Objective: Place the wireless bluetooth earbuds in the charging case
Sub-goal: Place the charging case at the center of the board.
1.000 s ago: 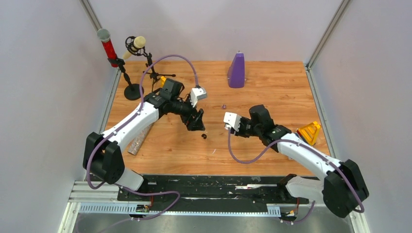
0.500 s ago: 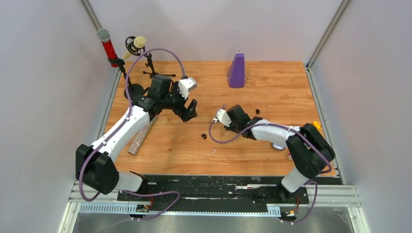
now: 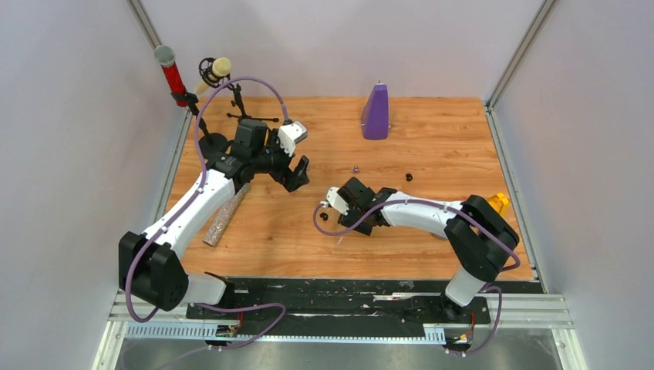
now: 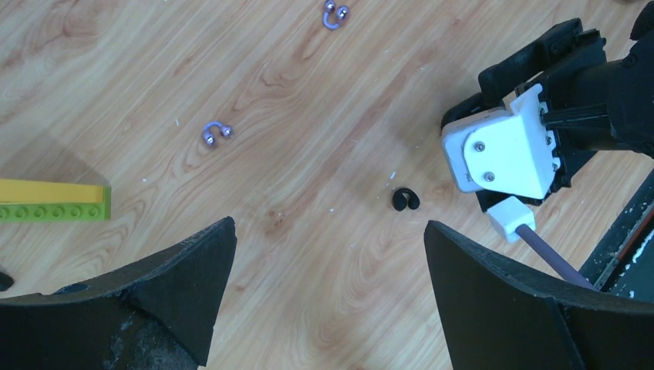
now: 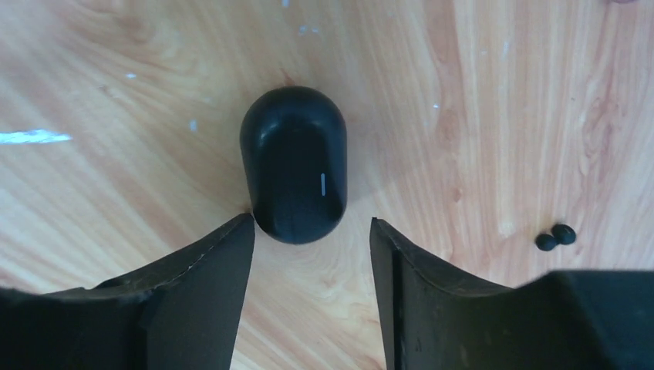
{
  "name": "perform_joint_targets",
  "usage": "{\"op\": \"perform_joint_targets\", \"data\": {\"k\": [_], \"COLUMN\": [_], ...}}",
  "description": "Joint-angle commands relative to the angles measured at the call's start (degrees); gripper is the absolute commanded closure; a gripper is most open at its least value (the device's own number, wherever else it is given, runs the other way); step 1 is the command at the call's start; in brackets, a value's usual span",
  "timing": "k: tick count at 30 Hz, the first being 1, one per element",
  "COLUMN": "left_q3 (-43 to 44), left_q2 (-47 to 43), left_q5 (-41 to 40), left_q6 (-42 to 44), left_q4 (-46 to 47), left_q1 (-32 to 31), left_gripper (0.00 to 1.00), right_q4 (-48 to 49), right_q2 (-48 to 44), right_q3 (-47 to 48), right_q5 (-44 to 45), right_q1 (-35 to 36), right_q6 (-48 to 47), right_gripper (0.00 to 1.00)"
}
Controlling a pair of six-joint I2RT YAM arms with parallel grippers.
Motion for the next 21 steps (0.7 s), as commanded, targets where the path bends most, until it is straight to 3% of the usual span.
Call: {"op": "perform_joint_targets", "data": {"k": [1,10,15,17,18,19,21], "left_q3": [-0.2,-0.2,0.0,0.1,0.1,0.2,0.1], "left_q2": [-1.9,-1.4,-1.8,-2.0,-2.1,-2.2,-2.3], "left_q5": [0.5,0.6,-0.3,-0.4,-0.5,-0.6,-0.7], "left_q6": [-1.0,-0.5,0.2,0.5,0.5,0.6,0.6], "left_q4": [2.1,1.9,1.5,1.2,1.2,1.1,1.2], "left_q1": [0.3,0.4,0.6,0.8,0.9,1.1,1.5], "left_gripper": [0.00,0.00,0.00,0.00,0.00,0.00,0.00], "right_q4": [-6.0,-10.0,-9.8,-8.8,-7.9,-6.7,-3.9], "right_q2": [-2.3,-12.0,-8.3,-5.8,-4.9,-4.0,-2.2], "right_q3": [2.7,5.4,11.5,11.8,11.6,11.4,10.8], "right_q5": [-7.7,-21.7,-25.1,-25.2,-25.3,-25.0,-23.0], "right_q1": [0.4,-0.9,-5.1,-5.1,-9.2,-5.6,-5.1], "right_q6": [3.4,-2.4,-1.9,-2.3,-2.2,-1.8,-1.4], "right_gripper": [0.40,0.27,0.23,0.07,0.01,0.00,0.00]}}
